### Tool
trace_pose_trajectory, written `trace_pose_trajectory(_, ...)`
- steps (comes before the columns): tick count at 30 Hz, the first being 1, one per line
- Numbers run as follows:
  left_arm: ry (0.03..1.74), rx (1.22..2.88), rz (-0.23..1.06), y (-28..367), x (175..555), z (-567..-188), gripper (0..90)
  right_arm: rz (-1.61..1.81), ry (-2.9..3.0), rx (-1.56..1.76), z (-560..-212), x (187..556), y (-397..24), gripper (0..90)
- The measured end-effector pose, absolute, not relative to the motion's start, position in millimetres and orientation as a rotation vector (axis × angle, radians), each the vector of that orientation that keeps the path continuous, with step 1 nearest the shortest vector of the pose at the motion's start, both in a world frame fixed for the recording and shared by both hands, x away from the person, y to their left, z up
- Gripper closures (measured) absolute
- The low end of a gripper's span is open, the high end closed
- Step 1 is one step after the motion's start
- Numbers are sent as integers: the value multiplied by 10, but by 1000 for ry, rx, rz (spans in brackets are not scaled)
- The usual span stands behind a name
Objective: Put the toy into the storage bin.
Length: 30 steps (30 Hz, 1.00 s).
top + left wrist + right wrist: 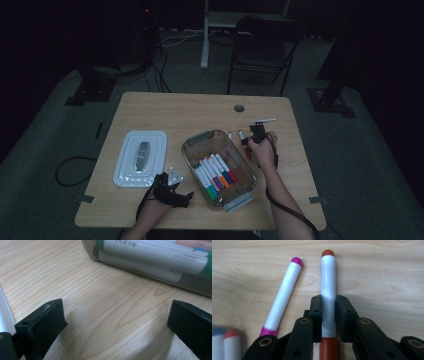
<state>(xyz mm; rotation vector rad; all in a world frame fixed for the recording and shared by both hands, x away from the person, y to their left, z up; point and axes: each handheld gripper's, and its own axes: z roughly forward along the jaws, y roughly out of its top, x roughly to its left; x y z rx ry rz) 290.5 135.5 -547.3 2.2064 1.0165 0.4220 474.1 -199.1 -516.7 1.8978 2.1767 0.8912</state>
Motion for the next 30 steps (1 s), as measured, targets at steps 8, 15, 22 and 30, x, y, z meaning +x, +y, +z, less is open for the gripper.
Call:
trace_pose_trajectory(8,1017,2206,422,1355,2905,-5473,19,979,2195,1869,-4898,4500,-2168,764)
trace_pose_trajectory(15,1017,2206,421,1355,2905,-5473,19,1090,2204,1830,-4581,4210,-2270,764)
trace_pose_trajectory(22,1016,2206,423,1355,2906,-5473,19,1226,2217,1722,-4199,3943,-2254,764)
trace_pose_trajectory(30,1016,2207,422,1355,2906,-5472,19,1327,2296,1565,-3800,3627,-2003,765)
